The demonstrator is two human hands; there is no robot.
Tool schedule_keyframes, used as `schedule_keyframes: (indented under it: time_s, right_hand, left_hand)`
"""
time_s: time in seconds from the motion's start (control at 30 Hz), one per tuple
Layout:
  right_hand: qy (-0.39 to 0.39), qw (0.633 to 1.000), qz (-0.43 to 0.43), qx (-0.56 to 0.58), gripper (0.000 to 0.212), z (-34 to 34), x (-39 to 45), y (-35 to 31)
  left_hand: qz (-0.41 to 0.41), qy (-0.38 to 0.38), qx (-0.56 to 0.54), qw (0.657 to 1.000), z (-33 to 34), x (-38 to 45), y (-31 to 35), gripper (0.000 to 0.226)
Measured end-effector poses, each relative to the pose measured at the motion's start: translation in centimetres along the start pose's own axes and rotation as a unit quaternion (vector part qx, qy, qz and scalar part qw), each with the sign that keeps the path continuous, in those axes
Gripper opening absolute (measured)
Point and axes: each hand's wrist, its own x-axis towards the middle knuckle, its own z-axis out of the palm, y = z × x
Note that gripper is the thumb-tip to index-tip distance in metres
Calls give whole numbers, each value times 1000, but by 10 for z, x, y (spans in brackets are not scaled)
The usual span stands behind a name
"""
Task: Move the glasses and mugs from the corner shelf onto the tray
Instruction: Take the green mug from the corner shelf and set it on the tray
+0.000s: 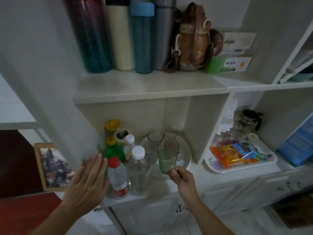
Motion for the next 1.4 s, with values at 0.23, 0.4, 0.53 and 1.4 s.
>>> schedule_keyframes:
  time_s: [0.23,0.4,0.53,1.4]
  right_hand:
    - [-15,1000,-3,27,26,7,4,31]
    - [-25,999,12,37,24,4,10,41]
    - [-26,999,23,39,23,5,14,41]
    - [103,958,93,-250,32,0,9,0]
  left_hand:
    - [-11,51,34,998,8,-1,2,84]
    - [-10,44,22,999,7,-1,1,97]
    - [-20,51,10,998,5,0,2,87]
    - [-13,-59,-196,979,-25,11,7,69]
